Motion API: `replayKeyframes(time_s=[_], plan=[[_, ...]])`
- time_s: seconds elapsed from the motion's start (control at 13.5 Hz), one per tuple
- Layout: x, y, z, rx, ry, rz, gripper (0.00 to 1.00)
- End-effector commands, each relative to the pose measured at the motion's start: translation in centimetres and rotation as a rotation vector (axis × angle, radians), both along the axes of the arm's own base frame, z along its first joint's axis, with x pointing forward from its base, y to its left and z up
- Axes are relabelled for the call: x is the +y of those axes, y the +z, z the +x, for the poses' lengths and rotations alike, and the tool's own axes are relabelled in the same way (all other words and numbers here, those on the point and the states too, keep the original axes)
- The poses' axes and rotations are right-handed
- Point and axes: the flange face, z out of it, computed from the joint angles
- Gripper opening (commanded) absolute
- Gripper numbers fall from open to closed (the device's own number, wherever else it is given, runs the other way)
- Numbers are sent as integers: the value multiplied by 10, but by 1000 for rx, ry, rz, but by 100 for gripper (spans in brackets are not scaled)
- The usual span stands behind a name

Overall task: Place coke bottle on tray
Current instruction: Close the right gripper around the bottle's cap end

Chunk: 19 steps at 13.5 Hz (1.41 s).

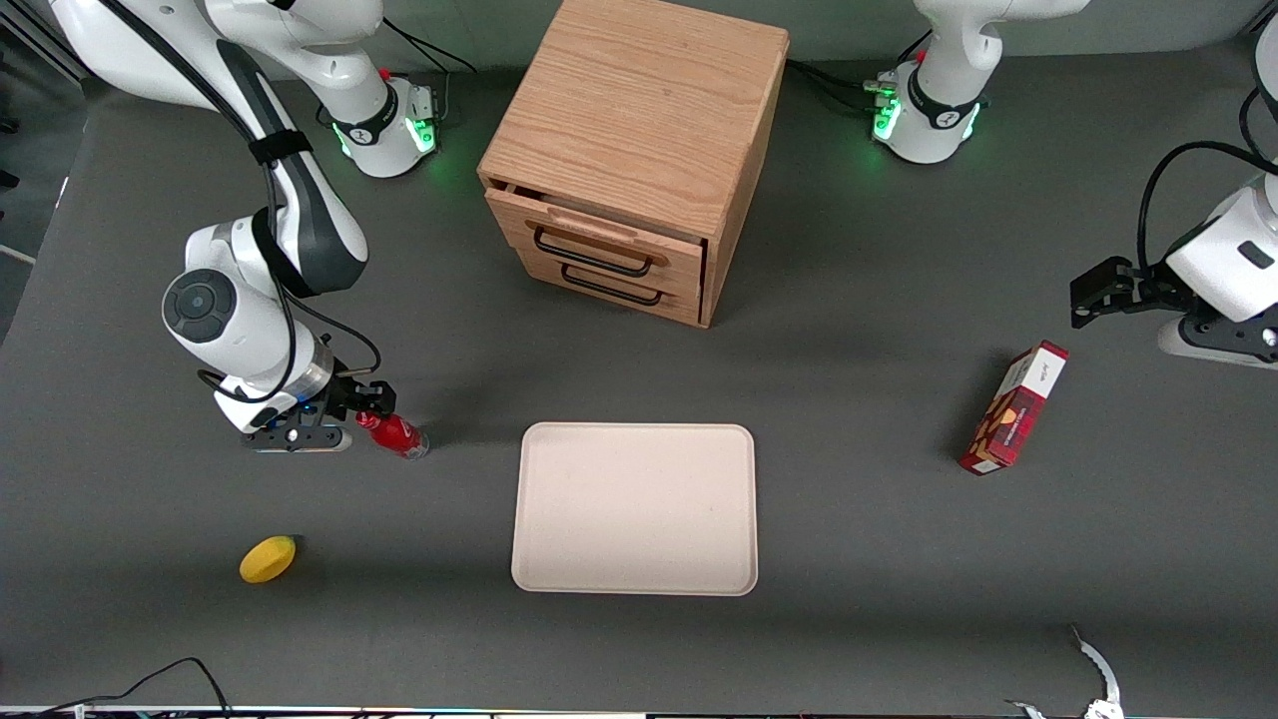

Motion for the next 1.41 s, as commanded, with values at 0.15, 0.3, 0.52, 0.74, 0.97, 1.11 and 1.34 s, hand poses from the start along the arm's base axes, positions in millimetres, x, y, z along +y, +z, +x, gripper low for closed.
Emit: replayKeyframes(time_s=[0.15, 0.3, 0.52, 0.74, 0.97, 1.11, 1.34], plan=[[5, 4, -4, -18, 21, -6, 0], [6, 4, -4, -19, 20, -6, 0], [6, 8, -3, -23, 17, -6, 0], [6, 28, 2, -20, 11, -13, 0], [8, 67, 11, 4, 5, -27, 0], [8, 103, 18, 15, -7, -27, 0], [8, 165, 24, 44, -28, -16, 0]])
